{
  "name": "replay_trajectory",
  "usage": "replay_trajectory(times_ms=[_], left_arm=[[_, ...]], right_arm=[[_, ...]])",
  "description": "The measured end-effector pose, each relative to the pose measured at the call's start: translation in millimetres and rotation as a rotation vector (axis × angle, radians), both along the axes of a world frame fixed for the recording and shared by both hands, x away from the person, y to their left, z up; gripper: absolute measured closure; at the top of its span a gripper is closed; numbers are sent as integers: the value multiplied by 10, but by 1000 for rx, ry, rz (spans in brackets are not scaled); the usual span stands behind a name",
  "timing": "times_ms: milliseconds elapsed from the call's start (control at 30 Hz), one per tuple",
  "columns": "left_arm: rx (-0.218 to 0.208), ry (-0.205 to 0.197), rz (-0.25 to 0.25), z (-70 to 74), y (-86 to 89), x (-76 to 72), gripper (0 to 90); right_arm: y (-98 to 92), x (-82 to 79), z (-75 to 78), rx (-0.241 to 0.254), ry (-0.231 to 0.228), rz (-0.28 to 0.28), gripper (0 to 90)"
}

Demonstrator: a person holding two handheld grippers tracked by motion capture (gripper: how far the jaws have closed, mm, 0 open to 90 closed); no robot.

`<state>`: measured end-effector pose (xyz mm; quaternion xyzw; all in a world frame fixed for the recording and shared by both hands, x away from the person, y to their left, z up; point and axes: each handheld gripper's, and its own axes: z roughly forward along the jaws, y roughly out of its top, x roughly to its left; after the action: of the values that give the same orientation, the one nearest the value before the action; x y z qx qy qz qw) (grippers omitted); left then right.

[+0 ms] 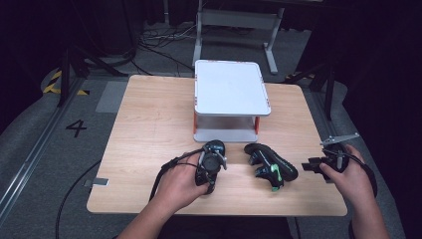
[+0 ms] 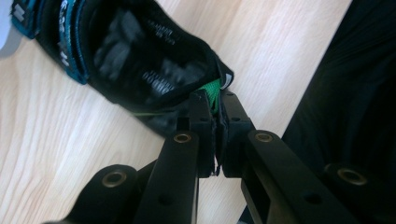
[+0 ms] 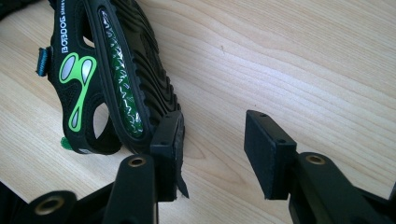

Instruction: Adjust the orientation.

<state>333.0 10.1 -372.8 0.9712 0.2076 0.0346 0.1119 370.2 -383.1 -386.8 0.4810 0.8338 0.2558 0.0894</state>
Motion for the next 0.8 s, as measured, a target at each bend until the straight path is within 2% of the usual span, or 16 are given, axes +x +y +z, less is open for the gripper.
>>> replay_trajectory(times_ms=[133, 267, 300, 400, 433, 467, 500, 533, 633, 700, 767, 800], left_arm=[[-12, 4, -35, 14, -83, -26, 869], [-23, 10, -29, 10, -76, -32, 868], [-41, 6, -20, 17, -62, -32, 868], [-40, 20, -16, 34, -42, -27, 862], [-63, 36, -11, 41, -21, -19, 846], [-72, 52, -13, 42, -3, -8, 763], [-69, 45, -17, 48, 7, -4, 635], [-80, 26, -2, 74, 27, 0, 608], [-122, 7, 43, 181, 129, 28, 503], [-162, -14, 85, 253, 243, 60, 449], [-160, -38, 134, 293, 356, 95, 426], [-153, -56, 180, 311, 439, 121, 419]], right_arm=[[11, 7, 1, -3, -2, 4, 582], [22, 3, -1, -3, -3, 7, 582], [24, -1, 7, -5, -4, 6, 581], [29, -3, 20, -3, -10, 8, 579], [35, -3, 19, -4, -11, 7, 578], [42, -5, 19, -2, -10, 11, 574], [47, -8, 22, -2, -11, 12, 570], [49, -10, 26, -3, -14, 12, 567], [51, -17, 54, 4, -29, 16, 561], [50, -26, 69, 4, -37, 21, 552], [47, -31, 74, 0, -45, 19, 539], [44, -34, 75, -1, -49, 17, 529]])
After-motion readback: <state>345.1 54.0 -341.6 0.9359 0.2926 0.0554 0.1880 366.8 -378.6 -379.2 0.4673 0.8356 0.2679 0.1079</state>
